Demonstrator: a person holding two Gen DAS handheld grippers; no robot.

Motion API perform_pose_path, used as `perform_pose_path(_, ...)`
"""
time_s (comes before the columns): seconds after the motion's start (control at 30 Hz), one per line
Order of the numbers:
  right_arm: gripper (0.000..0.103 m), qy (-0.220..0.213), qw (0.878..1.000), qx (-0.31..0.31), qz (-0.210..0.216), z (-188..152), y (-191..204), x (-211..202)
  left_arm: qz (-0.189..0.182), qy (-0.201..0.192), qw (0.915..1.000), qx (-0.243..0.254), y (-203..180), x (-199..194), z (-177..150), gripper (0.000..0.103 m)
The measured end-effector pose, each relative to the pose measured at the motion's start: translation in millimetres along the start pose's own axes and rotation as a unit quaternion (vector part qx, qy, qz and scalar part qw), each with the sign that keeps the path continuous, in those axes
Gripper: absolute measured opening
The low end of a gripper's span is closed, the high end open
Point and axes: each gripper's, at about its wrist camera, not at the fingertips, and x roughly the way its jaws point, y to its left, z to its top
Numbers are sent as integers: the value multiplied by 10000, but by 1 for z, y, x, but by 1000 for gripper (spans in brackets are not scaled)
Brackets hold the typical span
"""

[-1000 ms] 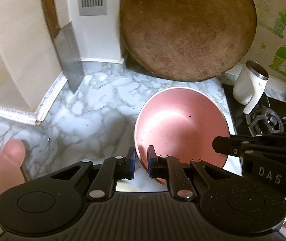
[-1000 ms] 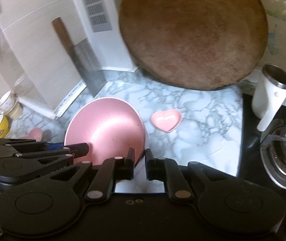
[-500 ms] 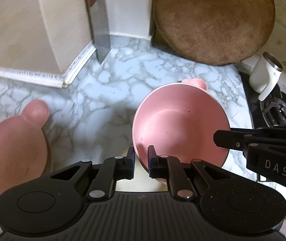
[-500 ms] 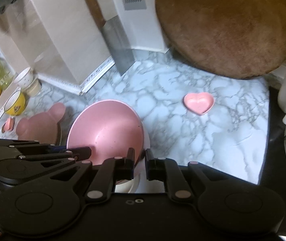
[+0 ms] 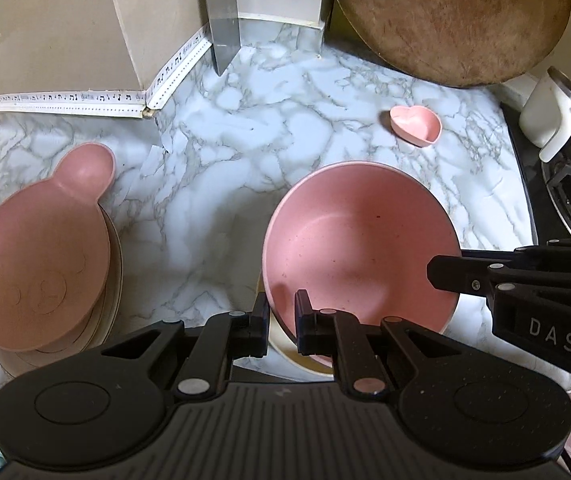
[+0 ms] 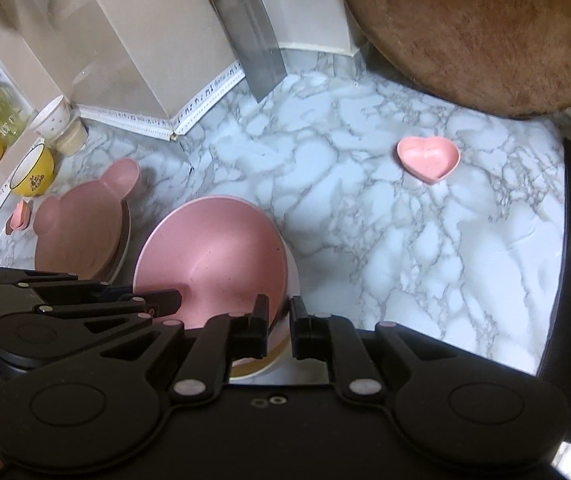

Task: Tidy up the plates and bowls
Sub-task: 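Lower the pink bowl into the cream bowl with both grippers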

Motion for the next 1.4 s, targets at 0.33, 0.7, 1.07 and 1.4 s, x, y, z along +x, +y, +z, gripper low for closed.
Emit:
perform_pose_path(0.33,11,296,9993,201,43,-5,-4,17,36,246,9996,97,2,13,-1,11)
perform_pose_path(0.7,11,428,9988,227,26,-4,-5,27,29,350,9994,77,3,23,1,11)
perform_pose_path(1.07,12,433,9988,242,54,-2,-6,30,4,344,9994,106,5,27,2,12)
perform_pose_path(1.4,21,261,9994,221,41,-1,-6,24,-160,406,9990,-49,10,25,1,12)
